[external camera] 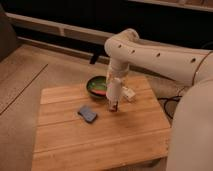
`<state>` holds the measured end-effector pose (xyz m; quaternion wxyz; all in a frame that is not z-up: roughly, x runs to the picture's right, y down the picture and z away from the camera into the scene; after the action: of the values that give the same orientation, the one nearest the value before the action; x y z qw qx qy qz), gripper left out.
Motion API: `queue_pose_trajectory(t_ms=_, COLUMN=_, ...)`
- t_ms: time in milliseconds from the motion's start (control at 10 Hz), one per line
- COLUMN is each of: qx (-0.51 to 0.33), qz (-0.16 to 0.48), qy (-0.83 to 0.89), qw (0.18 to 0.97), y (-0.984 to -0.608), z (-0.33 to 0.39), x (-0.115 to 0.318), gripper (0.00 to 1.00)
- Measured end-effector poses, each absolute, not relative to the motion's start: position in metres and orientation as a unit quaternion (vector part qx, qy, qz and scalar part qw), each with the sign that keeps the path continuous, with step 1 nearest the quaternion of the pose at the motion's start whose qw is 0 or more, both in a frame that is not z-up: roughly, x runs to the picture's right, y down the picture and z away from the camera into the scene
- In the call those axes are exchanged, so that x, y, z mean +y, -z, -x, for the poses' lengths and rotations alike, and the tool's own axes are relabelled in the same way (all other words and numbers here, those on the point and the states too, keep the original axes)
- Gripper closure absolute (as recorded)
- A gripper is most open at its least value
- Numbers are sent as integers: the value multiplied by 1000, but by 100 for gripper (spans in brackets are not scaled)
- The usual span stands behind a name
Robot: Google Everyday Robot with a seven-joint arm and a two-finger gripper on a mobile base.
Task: Place the ceramic cup over the eraser
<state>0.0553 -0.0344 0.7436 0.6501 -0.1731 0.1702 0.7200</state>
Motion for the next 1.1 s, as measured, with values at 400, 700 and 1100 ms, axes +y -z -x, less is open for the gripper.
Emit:
queue_pose_trajectory(t_ms=400, qx=187, qz=184, qy=-699, qw=665, y=-763, z=-48, x=-22, gripper=100)
queue_pose_trajectory(t_ms=700, qx=204, qz=167, qy=-679, qw=685, y=-776, z=-56, x=-14, gripper=100)
queue_pose_trajectory(t_ms=1100, qx=194, qz=141, qy=-671, qw=701, y=-788, z=-61, x=-17, gripper=100)
